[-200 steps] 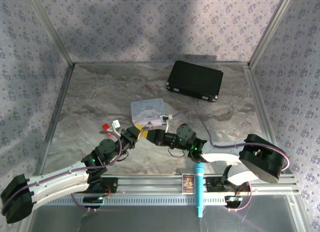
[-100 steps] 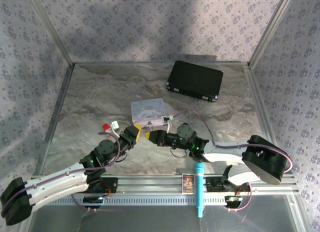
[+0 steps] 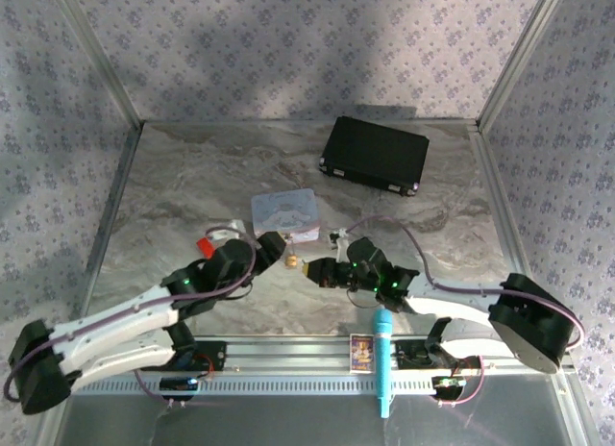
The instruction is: Unlock the padlock with the key
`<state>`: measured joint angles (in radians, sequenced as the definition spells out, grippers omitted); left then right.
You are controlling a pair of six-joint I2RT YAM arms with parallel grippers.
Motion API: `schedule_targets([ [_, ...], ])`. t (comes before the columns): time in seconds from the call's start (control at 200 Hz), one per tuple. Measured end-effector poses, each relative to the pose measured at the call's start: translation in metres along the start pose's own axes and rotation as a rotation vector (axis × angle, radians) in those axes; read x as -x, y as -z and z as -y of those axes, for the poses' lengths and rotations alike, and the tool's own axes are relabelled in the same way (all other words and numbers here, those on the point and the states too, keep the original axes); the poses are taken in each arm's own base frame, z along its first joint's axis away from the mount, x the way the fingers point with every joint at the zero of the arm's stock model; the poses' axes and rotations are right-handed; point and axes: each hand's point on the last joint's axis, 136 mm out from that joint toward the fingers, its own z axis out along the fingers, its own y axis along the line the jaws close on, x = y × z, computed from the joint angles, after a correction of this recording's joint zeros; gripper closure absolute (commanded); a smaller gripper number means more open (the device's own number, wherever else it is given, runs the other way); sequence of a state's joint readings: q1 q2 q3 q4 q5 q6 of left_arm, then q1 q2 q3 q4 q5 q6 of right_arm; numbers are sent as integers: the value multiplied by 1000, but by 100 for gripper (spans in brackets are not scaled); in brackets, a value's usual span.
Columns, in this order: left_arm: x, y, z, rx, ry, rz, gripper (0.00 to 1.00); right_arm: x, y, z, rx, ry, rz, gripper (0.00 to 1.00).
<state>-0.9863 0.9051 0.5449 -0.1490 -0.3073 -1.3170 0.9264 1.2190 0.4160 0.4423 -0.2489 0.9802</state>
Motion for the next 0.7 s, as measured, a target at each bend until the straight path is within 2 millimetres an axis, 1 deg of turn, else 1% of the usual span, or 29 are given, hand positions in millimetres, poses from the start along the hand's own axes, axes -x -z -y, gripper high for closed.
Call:
schedule_targets([
  [0.065, -9, -15, -11, 73, -55, -39, 23, 5, 5, 10, -18, 4, 0, 100],
  [0.14, -17, -28, -27, 139, -93, -76, 25, 7, 10, 20, -19, 12, -15, 100],
  [0.235, -19, -39, -40, 179, -120, -84, 25, -2, 14, 27, -2, 40, -66, 100],
  [0.335, -16, -50, -42, 177, -137, -84, 25, -10, 18, 24, 37, 83, -123, 100],
  [0.395, -16, -58, -42, 157, -139, -87, 25, -11, 20, 23, 59, 97, -144, 100],
  [0.465, -17, -67, -47, 145, -142, -99, 27, -8, 23, 24, 72, 97, -151, 100],
  [0.51, -19, -72, -52, 151, -150, -106, 30, -5, 25, 25, 77, 96, -150, 100],
  [0.545, -20, -75, -55, 154, -161, -110, 33, -3, 26, 27, 78, 94, -148, 100],
  [0.59, -21, -77, -58, 156, -171, -112, 33, -1, 27, 29, 76, 91, -145, 100],
  [0.7, -21, -82, -56, 134, -207, -112, 34, 2, 29, 34, 71, 83, -143, 100],
])
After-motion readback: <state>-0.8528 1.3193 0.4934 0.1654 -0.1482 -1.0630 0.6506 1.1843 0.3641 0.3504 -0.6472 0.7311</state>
